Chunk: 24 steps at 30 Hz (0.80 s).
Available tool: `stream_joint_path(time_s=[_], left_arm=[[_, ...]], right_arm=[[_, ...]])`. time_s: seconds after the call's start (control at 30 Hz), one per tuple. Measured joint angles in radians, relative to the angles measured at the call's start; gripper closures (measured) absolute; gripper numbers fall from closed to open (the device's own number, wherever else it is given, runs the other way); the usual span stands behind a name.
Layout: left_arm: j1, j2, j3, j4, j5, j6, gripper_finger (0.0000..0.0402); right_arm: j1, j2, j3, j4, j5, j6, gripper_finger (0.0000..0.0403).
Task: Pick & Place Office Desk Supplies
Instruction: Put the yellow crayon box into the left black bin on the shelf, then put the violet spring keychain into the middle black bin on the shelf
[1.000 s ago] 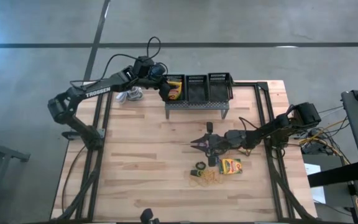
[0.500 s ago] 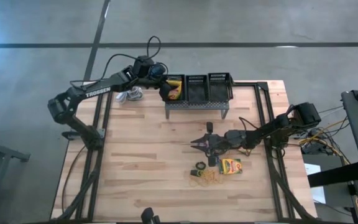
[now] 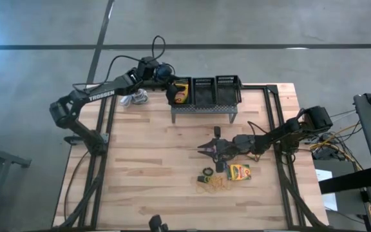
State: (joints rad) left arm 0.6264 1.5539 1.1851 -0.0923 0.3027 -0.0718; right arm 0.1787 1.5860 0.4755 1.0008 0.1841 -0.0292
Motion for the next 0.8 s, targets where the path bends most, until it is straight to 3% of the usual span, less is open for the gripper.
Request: stream_joint_path(time_s=[0.3, 0.53, 0.8], left_arm=[[-0.061, 0.0, 0.025, 0.022, 0.0, 0.063, 0.0094], [-0.096, 0.0, 0.027, 0.019, -0.082, 0.102, 0.0094], [-0.118, -0.01, 0.027, 0.001, -0.087, 0.116, 0.0096]], right_arm=[[0.0, 0.0, 0.0, -0.002, 0.0, 0.001, 0.0334], [0.0, 0.0, 0.0, -0.003, 0.0, 0.003, 0.0325], [0.0, 0.0, 0.0, -0.008, 0.0, 0.0, 0.0329]])
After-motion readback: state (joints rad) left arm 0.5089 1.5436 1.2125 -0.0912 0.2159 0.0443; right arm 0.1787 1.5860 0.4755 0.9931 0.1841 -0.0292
